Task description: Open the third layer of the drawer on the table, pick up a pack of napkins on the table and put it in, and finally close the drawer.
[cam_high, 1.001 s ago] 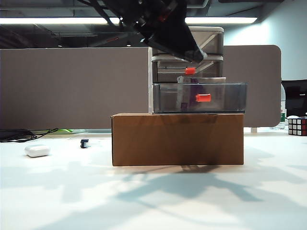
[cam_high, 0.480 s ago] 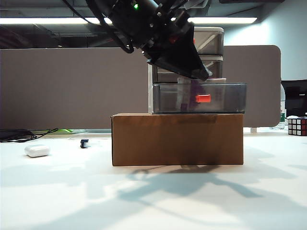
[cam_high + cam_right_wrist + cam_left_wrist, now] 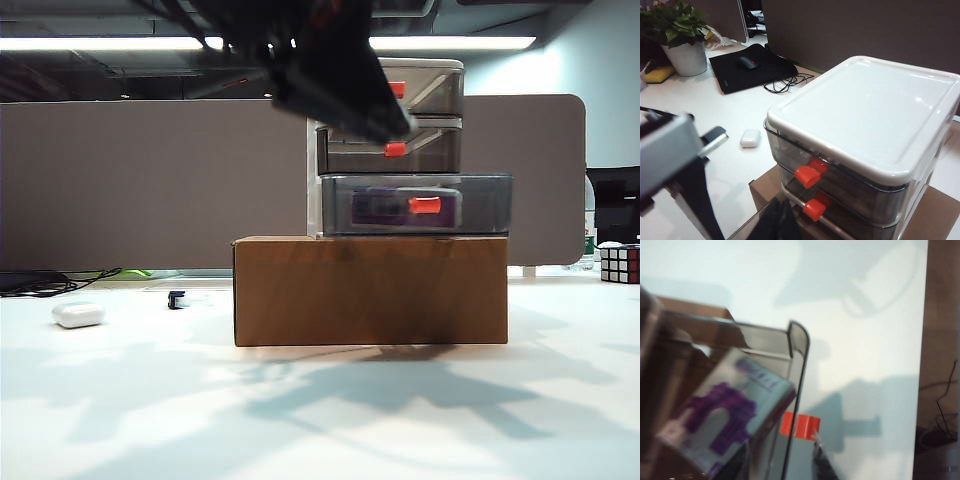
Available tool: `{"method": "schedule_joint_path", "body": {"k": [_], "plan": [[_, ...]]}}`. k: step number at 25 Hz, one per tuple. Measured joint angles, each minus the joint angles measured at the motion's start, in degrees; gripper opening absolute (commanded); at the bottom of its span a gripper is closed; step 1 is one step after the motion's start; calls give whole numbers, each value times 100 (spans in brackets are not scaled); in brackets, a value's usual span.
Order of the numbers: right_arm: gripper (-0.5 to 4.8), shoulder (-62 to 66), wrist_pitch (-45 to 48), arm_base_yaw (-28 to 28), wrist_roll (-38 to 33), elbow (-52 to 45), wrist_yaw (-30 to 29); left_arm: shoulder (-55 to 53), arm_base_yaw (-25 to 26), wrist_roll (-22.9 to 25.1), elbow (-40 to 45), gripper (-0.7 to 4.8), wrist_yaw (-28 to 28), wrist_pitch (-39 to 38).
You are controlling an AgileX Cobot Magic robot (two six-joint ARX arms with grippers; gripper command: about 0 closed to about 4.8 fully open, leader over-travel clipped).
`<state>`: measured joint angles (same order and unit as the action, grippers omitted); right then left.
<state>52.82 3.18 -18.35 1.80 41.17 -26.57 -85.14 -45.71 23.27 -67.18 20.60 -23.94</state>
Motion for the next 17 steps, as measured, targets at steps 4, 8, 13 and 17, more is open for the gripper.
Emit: {"method": "schedule_joint_path", "body": {"k": [4, 8, 13, 17], "plan": [[-6, 13, 203, 0, 0, 2, 0, 313, -2, -256, 0, 123, 13, 7], [-6, 468, 444, 0, -11, 278, -2, 463, -186, -977, -2, 96, 369, -101], [-6, 1873, 479, 0, -22, 1556, -46, 457, -570, -1005, 2, 34, 129, -446], [-6, 2415, 463, -2, -24, 2149, -133, 350, -557, -1008, 2, 12, 7, -588]]}}
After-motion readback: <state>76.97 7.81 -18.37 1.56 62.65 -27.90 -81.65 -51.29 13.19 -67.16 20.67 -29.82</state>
